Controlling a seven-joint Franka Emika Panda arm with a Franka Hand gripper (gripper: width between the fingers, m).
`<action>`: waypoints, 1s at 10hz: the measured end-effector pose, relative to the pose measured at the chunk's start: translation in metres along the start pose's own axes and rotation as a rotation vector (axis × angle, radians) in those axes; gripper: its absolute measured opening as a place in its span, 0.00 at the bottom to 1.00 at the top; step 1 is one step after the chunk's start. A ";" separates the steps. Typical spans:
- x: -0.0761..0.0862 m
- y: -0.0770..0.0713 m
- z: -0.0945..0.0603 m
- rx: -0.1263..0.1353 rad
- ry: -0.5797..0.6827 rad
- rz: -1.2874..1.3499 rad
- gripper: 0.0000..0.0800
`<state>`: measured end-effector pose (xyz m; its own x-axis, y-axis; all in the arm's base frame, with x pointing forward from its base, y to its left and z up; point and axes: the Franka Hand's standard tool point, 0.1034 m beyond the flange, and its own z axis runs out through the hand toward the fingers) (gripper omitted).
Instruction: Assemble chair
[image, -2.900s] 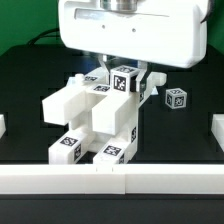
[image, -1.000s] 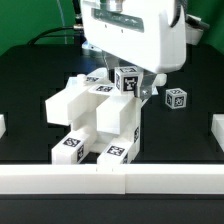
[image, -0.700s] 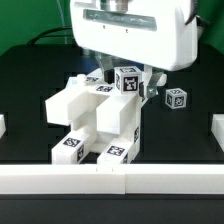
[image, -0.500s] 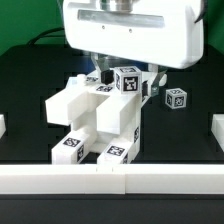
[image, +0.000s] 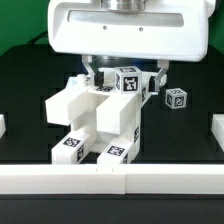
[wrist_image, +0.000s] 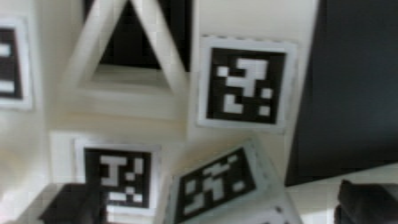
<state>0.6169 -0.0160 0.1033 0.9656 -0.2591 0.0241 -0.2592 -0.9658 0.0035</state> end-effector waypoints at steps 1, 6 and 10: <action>0.000 0.001 0.000 -0.001 0.000 -0.043 0.81; -0.001 0.003 0.001 -0.010 -0.001 -0.211 0.53; -0.001 0.003 0.001 -0.009 0.000 -0.176 0.34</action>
Offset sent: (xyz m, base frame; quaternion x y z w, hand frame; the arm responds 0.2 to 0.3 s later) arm -0.0005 -0.0001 -0.0007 -0.0040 0.0000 -0.1227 0.9924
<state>0.6155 -0.0190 0.1021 0.9961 -0.0855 0.0219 -0.0859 -0.9962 0.0164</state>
